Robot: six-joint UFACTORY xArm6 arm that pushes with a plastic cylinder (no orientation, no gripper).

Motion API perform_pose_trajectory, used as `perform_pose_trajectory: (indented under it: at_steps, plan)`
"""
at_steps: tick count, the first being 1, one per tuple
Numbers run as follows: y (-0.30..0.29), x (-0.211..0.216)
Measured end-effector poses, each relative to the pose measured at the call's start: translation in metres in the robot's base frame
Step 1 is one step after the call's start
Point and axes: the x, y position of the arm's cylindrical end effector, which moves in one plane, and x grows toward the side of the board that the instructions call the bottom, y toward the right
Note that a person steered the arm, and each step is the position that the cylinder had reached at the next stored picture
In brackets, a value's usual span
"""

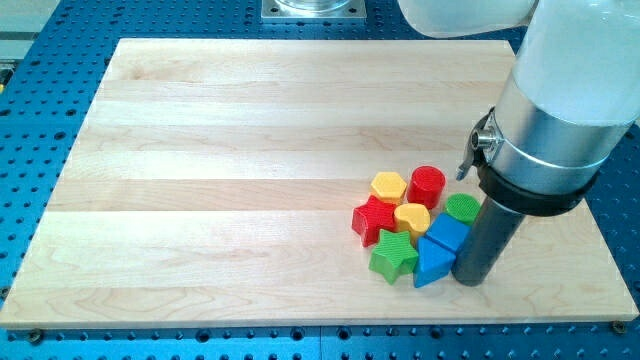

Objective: Separate the group of blocks

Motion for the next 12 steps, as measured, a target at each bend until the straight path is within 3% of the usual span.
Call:
perform_pose_trajectory:
  at_steps: [1, 3, 4, 6, 7, 9, 10, 11, 12]
  plan:
    - [-0.003, -0.031]
    - [-0.111, -0.090]
    - [-0.129, -0.106]
    - [-0.131, -0.155]
    - [-0.119, -0.155]
    - [-0.056, -0.176]
    - [-0.110, -0.210]
    - [-0.167, -0.216]
    - [-0.176, -0.216]
